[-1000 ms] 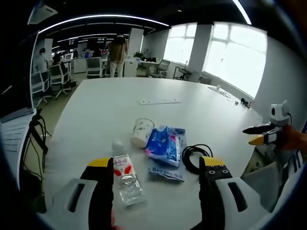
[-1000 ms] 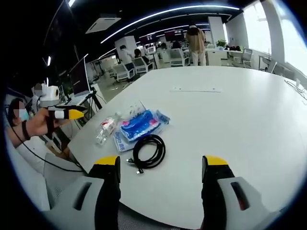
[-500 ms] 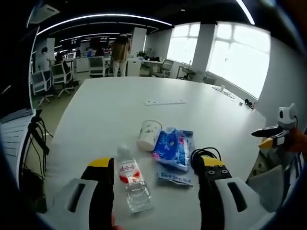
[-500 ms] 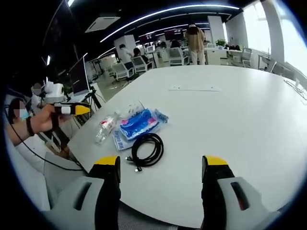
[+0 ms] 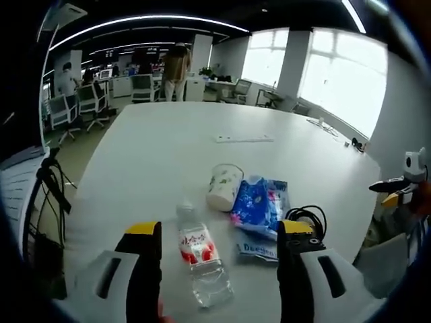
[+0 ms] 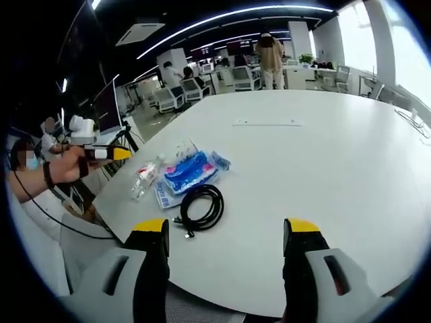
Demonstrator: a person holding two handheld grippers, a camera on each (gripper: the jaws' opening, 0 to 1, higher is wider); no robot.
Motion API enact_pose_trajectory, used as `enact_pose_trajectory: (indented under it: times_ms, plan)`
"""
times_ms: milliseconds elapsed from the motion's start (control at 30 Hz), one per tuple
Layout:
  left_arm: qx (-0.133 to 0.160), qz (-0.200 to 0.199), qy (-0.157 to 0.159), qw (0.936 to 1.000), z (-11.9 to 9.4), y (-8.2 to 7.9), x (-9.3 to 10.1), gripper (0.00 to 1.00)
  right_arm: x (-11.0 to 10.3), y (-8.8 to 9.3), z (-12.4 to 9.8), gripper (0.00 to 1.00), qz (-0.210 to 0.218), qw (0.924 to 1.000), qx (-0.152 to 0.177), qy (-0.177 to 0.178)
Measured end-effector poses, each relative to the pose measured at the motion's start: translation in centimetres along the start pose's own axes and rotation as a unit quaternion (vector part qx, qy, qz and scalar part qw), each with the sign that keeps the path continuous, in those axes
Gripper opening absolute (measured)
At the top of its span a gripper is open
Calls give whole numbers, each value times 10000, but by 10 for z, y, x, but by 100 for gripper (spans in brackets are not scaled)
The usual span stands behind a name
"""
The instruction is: Arrange the tabletop items into an orderly group along one side of the table until the central work area is clear of visible clutter.
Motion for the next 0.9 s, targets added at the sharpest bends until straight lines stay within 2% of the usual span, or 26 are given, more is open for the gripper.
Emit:
enact_pose_trajectory:
  times_ms: [533,700,900]
  plan:
    - [-495,-14,-15,9988,27,21,-7,67,3,1,1,68,19,9999,-92,47]
    - [-609,-89,6,9981,35,22,-9,67,6,1,2,68,31,9999,-113,72]
    - [-836,7,-17,9965,47,23,-12,65,7,1,2,68,70,9999,-118,99]
Point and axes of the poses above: the point that each gripper's makers call its tool centre point, and the gripper's own axes: z roughly forward along the fingers, x roughly to its right, y roughly out of its underside, the point moved 10 cm from there along -z, roughly backward along the fingers, and after that the axes turned 14 degrees about z, right-handed, at the moved point
